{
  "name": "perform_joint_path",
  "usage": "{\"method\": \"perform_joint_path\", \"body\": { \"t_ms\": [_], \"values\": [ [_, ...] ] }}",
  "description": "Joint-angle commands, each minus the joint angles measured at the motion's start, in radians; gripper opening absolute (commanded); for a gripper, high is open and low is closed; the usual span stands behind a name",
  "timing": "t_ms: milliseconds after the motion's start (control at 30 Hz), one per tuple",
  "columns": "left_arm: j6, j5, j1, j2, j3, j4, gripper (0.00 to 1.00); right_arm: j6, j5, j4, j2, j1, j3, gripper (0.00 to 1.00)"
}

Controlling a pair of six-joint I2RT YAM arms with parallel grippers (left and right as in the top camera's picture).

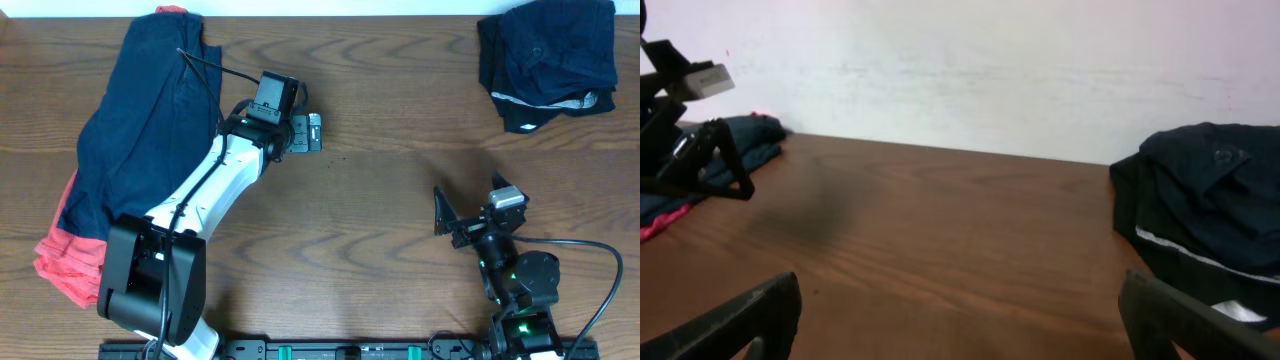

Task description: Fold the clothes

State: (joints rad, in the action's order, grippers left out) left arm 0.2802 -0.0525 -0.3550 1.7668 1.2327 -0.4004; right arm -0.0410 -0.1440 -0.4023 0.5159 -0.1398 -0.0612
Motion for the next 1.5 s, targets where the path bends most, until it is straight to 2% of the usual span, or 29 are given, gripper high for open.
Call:
{"method": "perform_joint_path", "body": {
  "t_ms": [0, 100, 733, 933, 1067, 1467],
  "values": [
    [-0.002, 0.001, 0.005, -0.022, 0.015, -0.003, 0.98, -0.016, 0.005, 0.002, -0.018, 0.002, 0.027, 0.99],
    [-0.002, 0.001, 0.005, -0.022, 0.015, -0.003, 0.98, -0.018, 0.006, 0.004, -0.055, 0.002, 0.058, 0.99],
    [-0.002, 0.001, 0.005, -0.022, 0.015, -0.003, 0.98, -0.018, 0.005, 0.328, -0.286, 0.002, 0.056, 0.99],
    [-0.002, 0.001, 0.005, -0.022, 0.015, -0.003, 0.98, -0.018, -0.048, 0.455, -0.407, 0.002, 0.056, 0.99],
    [-0.002, 0.001, 0.005, -0.022, 0.015, -0.003, 0.98, -0.018, -0.05, 0.459, -0.509, 0.002, 0.056, 0.99],
    [-0.002, 0.001, 0.005, -0.022, 0.015, -0.003, 0.98, -0.006, -0.04, 0.46, -0.509, 0.002, 0.056, 0.99]
  ]
}}
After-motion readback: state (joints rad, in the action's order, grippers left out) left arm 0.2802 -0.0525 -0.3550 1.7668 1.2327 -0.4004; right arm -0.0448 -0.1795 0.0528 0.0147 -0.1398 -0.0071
